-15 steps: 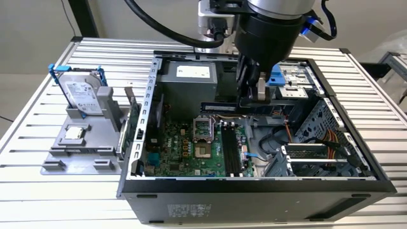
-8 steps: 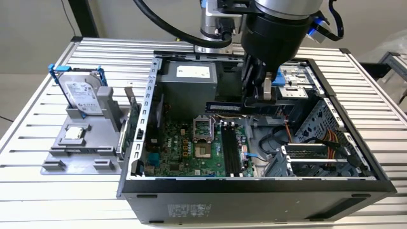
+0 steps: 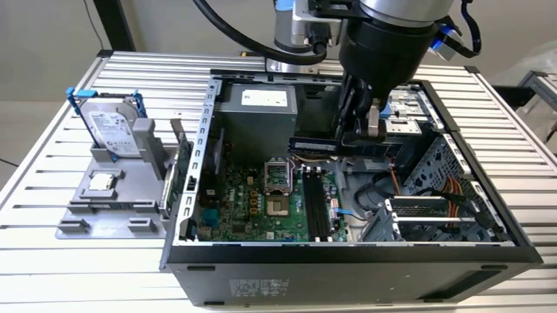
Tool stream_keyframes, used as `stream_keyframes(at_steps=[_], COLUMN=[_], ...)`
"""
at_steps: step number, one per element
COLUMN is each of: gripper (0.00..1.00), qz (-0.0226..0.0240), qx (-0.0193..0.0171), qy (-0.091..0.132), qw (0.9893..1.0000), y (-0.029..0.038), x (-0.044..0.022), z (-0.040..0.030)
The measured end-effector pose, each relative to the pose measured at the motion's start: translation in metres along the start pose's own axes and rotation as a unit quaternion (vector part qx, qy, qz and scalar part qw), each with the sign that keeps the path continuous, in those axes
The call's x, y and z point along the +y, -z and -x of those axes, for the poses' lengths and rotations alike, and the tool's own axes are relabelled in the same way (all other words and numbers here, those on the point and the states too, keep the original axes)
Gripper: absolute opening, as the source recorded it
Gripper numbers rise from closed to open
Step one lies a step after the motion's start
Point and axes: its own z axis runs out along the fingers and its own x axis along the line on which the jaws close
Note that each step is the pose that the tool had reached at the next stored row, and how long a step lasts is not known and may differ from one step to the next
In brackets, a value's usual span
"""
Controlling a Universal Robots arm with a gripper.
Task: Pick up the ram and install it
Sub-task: 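Insert the ram into the slot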
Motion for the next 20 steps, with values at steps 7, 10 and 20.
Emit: stream_keyframes(at_steps=[7, 10, 20], gripper=[0.00, 0.00, 0.00], qz=[0.0000, 0.0000, 0.0000], qx=[-0.0001, -0.0001, -0.0001], qy=[-0.007, -0.007, -0.007], qw=[1.0000, 1.0000, 1.0000], y=[0.0001, 0.0002, 0.0003], x=[-0.0072, -0.0095, -0.0174], z=[0.0017, 0.0029, 0.0063])
